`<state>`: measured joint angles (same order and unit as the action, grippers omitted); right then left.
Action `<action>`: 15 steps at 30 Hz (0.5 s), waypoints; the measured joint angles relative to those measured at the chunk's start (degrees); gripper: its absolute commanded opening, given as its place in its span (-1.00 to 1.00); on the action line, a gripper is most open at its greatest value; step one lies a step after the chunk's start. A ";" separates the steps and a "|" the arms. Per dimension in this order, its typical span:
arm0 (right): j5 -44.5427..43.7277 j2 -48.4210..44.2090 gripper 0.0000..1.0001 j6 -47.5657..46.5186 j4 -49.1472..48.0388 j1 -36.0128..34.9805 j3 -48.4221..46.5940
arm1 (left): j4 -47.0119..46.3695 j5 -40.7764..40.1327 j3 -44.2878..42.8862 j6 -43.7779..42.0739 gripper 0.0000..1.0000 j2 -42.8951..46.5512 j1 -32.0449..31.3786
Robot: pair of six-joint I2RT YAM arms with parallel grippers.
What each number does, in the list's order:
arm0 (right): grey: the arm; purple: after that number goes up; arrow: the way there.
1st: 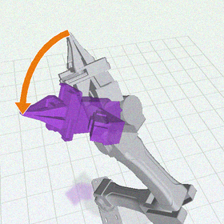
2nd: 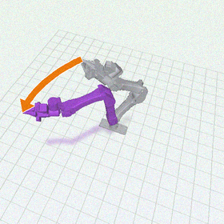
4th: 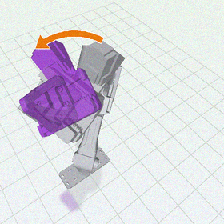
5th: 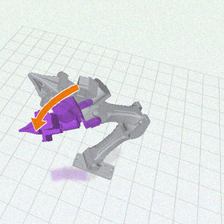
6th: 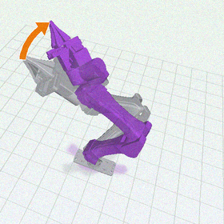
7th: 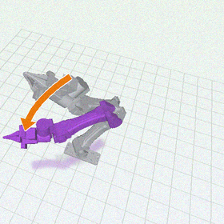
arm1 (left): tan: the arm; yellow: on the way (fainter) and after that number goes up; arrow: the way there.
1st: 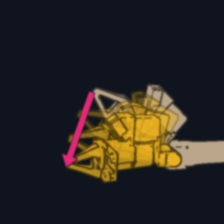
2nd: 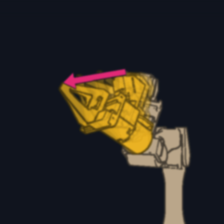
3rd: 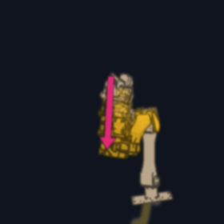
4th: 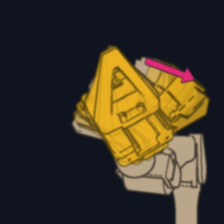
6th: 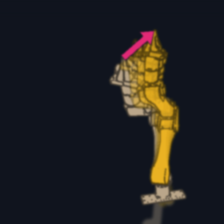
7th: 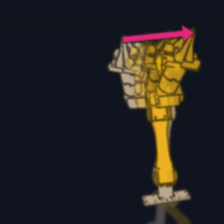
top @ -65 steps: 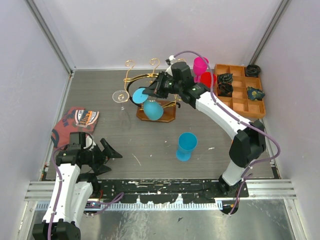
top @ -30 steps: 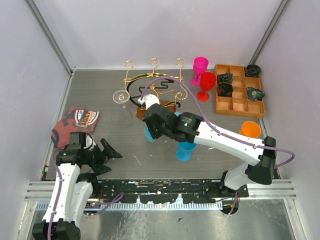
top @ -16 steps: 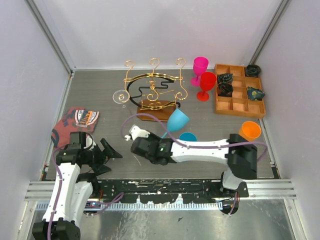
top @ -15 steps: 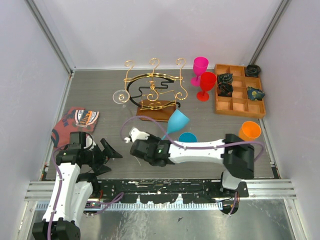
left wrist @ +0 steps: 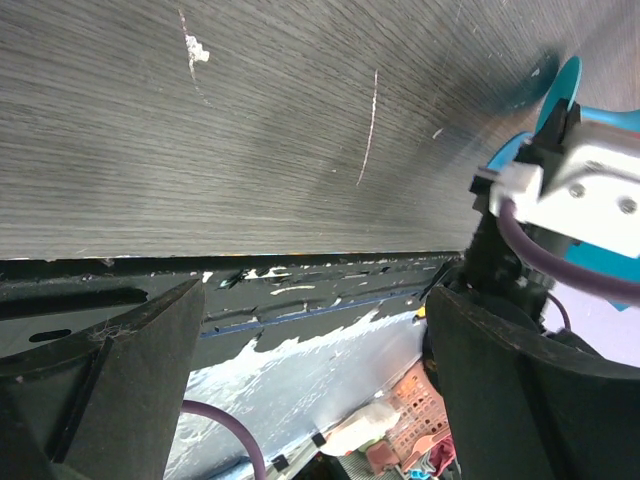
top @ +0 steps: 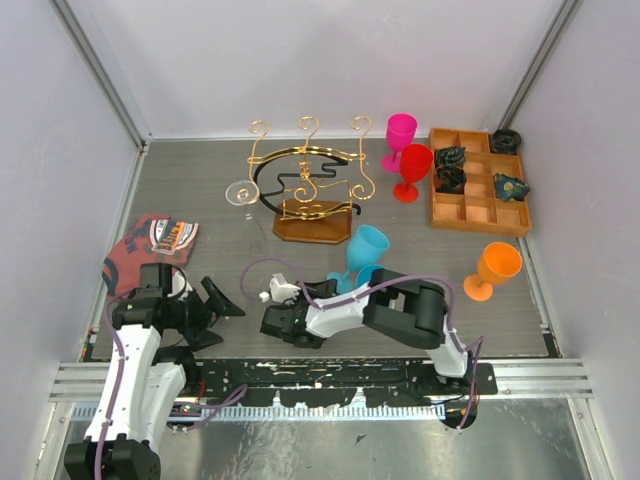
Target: Take the wine glass off the wine glass rack
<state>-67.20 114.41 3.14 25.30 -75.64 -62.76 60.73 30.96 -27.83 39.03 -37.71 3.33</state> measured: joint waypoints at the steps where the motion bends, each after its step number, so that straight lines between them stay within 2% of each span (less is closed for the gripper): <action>1: -1.62 1.64 -0.98 0.00 0.02 0.00 -0.52 | 0.02 0.02 0.00 0.00 0.96 -0.02 0.00; 5: -5.84 6.03 -0.93 0.50 0.72 0.00 -2.54 | 0.02 0.07 0.00 -0.02 0.96 -0.02 0.00; 9: -7.54 8.98 -0.56 2.82 3.04 0.00 -4.87 | 0.02 0.07 0.00 -0.02 0.96 -0.02 0.00; 15: -5.42 10.40 -0.33 7.06 4.31 0.00 -5.64 | 0.00 0.07 0.00 -0.02 0.96 -0.55 0.00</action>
<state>-72.62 124.81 10.20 29.61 -75.64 -68.40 60.73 31.03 -27.83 39.00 -38.26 3.33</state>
